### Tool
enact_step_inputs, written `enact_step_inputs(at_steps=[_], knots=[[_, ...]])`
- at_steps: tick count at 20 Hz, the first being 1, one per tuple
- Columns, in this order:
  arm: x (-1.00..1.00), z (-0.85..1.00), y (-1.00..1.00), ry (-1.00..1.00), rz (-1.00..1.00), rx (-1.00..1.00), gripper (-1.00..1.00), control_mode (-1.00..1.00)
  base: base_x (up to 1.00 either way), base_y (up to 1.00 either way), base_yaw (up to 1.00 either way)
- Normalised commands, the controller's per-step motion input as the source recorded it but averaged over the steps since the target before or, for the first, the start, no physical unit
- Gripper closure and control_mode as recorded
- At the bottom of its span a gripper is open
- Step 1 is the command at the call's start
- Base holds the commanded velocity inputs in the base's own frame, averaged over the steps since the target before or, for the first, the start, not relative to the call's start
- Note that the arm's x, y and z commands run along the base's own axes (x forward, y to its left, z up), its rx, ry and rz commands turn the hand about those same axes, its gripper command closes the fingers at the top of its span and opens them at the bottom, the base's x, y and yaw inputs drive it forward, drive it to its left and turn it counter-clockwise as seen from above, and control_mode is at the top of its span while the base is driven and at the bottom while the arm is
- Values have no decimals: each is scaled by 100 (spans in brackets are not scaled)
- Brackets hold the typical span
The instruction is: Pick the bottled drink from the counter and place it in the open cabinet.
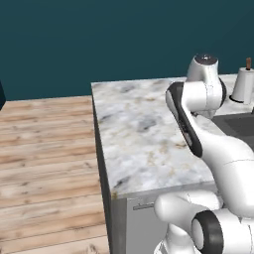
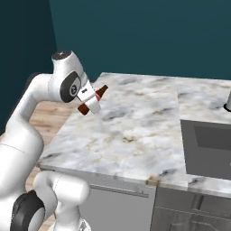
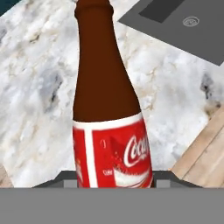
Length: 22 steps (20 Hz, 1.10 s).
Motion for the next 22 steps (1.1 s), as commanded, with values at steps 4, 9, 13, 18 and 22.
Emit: enact_step_inputs(at_steps=[4,9,13,18,22], knots=[[-17,33,3,-24,6,-27,100,-100,0,0,0],[-19,25,0,-18,19,-13,100,-100,0,0,0],[-9,23,-3,-9,34,-1,100,-100,0,0,0],[-5,7,0,-1,15,0,100,-100,0,0,0],[0,0,0,0,0,0,100,-100,0,0,0]])
